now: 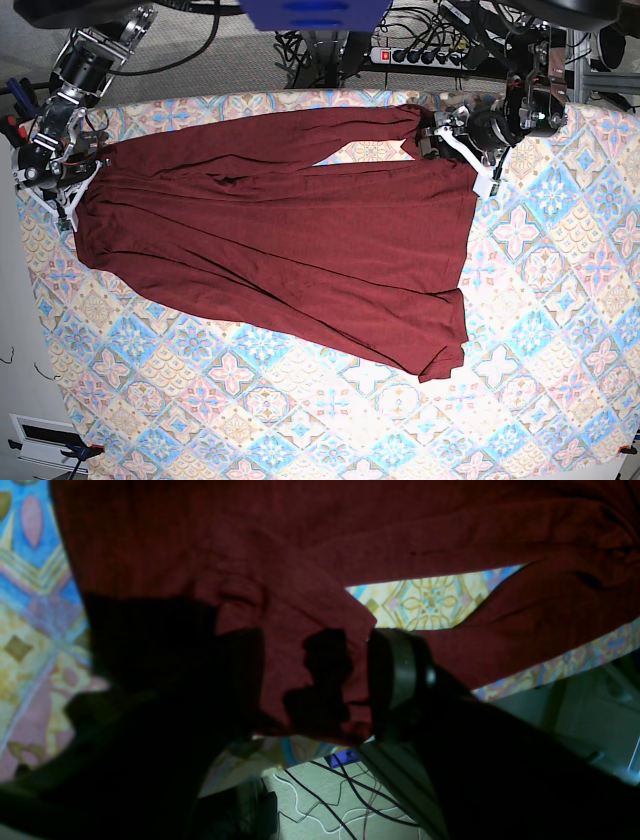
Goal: Layout the t-shirt on the table in an organized manner, then fold the t-shirt properly
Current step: 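Release and regrasp the shirt edge with the left gripper, then lift the shirt edge with the left gripper and pull it outward, then lower the shirt edge with the left gripper onto the table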
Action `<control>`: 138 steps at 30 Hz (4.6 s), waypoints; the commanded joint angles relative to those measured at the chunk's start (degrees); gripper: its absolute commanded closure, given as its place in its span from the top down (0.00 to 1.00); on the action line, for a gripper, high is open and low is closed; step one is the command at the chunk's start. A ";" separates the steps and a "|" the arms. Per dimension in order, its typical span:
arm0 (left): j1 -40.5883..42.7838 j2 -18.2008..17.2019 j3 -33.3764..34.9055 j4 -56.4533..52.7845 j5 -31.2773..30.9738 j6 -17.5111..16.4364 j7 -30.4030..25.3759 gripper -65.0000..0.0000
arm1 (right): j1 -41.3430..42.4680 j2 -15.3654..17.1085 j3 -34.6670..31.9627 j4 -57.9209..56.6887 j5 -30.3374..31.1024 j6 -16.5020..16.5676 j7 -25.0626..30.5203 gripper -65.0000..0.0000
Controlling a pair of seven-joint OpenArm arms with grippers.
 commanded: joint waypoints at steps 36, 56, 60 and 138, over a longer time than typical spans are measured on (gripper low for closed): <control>0.03 0.92 -5.09 -1.92 -3.71 -0.33 -0.36 0.67 | 0.89 1.23 0.33 1.07 0.19 -0.25 0.21 0.16; 2.93 0.92 -9.05 7.75 -2.83 -0.68 -0.80 0.00 | 0.89 1.23 0.33 1.07 0.19 -0.25 0.21 0.16; 5.83 0.83 -15.55 9.24 -8.81 -0.68 -0.88 0.00 | 0.89 1.23 0.33 1.07 0.19 -0.25 0.21 0.16; -2.35 -1.11 -12.21 -9.92 -19.71 -0.42 0.52 0.56 | 3.44 1.23 3.23 0.54 0.19 -0.25 0.12 0.16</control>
